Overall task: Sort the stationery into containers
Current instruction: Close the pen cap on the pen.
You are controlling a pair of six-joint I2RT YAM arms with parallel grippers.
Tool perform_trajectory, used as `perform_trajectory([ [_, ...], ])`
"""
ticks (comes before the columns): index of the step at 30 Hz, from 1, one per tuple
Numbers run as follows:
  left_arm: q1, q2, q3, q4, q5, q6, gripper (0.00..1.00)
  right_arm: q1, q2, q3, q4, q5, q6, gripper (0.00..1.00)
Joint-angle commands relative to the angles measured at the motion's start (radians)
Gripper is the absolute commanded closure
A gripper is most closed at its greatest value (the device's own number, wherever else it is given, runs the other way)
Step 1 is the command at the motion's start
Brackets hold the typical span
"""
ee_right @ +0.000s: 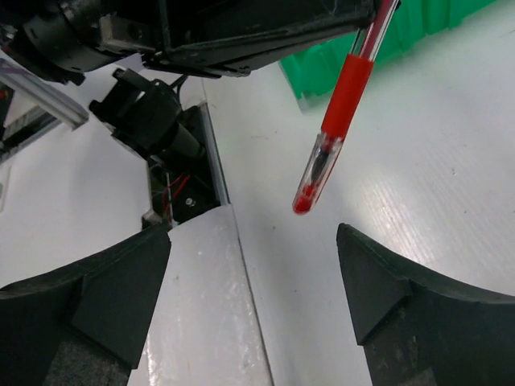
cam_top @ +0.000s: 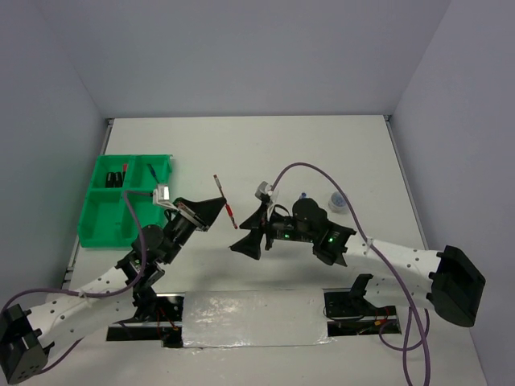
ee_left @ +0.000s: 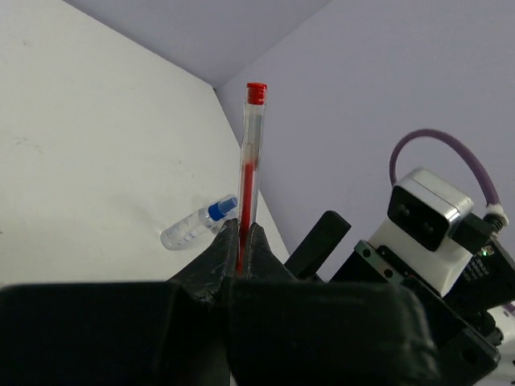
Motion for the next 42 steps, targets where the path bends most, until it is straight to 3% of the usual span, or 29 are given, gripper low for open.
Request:
perform_trajectory([
  [1,-0.006,0.017,0.030,0.116,0.081,0.051,1.00,0.011,0.038,0.040,0.079,0.049,-0.054,0.14],
  [3,-0.010,0.018,0.031,0.128,0.087,0.057,1.00,0.013,0.062,0.048,0.105,0.085,-0.054,0.24],
  [8,-0.022,0.015,0.047,0.102,0.065,0.080,1.00,0.014,0.093,0.062,0.137,0.143,-0.053,0.34],
  [14,-0.024,0.017,0.047,0.098,0.062,0.087,1.00,0.016,0.105,0.077,0.166,0.146,-0.061,0.59],
  [15,-0.024,0.018,0.041,0.101,0.062,0.088,1.00,0.014,0.107,0.080,0.169,0.145,-0.061,0.67],
  [18,-0.024,0.020,0.037,0.110,0.062,0.085,1.00,0.014,0.114,0.088,0.168,0.145,-0.064,0.73],
  [19,-0.024,0.021,0.036,0.111,0.062,0.084,1.00,0.014,0.118,0.091,0.168,0.145,-0.064,0.77],
  [20,-0.024,0.021,0.037,0.111,0.062,0.084,1.00,0.014,0.119,0.091,0.171,0.145,-0.062,0.92],
  [22,-0.026,0.021,0.039,0.111,0.062,0.085,1.00,0.014,0.121,0.089,0.168,0.146,-0.059,1.00],
  [34,-0.035,0.044,0.007,0.154,0.084,0.091,1.00,0.014,0.052,0.048,0.228,0.177,-0.045,1.00],
  [42,-0.075,0.052,-0.082,0.254,0.130,0.148,1.00,-0.001,0.033,0.101,0.169,0.148,-0.071,1.00],
])
